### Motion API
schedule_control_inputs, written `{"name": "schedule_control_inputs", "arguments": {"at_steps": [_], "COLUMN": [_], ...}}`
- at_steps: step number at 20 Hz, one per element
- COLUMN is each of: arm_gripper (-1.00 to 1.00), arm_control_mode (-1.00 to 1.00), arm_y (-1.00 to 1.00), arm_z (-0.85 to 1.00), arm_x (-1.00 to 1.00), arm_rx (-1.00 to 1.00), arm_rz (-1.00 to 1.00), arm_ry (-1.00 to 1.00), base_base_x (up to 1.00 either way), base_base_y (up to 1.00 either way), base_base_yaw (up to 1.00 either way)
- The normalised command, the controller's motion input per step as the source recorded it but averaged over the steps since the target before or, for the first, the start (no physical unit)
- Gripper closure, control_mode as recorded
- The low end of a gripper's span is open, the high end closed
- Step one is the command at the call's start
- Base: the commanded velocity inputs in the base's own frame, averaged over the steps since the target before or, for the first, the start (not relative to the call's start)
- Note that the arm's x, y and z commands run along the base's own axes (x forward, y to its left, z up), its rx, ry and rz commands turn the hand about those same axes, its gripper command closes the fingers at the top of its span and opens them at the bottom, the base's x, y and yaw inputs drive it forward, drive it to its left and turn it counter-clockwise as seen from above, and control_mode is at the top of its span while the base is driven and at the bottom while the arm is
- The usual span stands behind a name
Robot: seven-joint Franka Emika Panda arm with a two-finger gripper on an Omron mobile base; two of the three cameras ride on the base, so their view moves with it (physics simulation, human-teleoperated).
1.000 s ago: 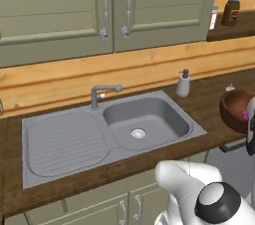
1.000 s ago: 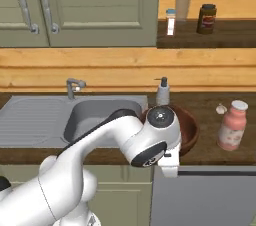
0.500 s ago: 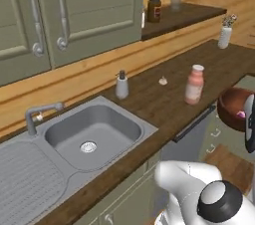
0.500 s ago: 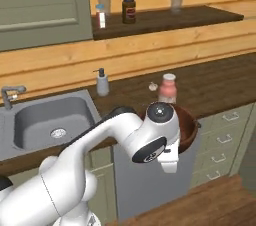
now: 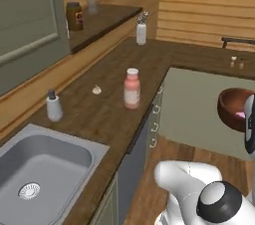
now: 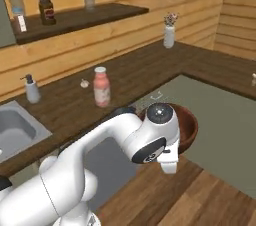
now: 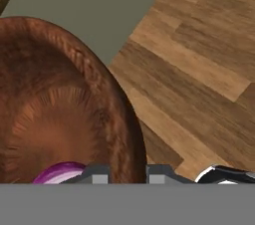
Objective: Pick the onion from the sink and place it in the bowl. Then pick the bowl and place it in the microwave. Then close the microwave door and press the start button.
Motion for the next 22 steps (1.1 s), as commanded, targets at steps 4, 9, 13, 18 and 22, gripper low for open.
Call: {"name": "schedule_control_inputs", "arguments": {"at_steps": [4, 9, 13, 18, 22], "arm_gripper": [1.00, 1.00, 1.00, 1.00, 1.00], "arm_control_mode": [1.00, 1.00, 1.00, 1.00, 1.00], "arm_y": [0.00, 0.00, 0.00, 0.00, 0.00], "arm_z": [0.00, 0.00, 0.00, 0.00, 0.00], "arm_x": [0.00, 0.00, 0.00, 0.00, 0.00], "arm_rx": [0.00, 0.00, 0.00, 0.00, 0.00], "arm_rz": [0.00, 0.00, 0.00, 0.00, 0.00], "arm_ry": [0.00, 0.00, 0.00, 0.00, 0.00], "base_base_x": [0.19, 0.18, 0.25, 0.33, 0.43], "base_base_y": [-0.45, -0.40, -0.35, -0.30, -0.32], "base_base_yaw": [-0.67, -0.69, -0.69, -0.70, -0.68]}}
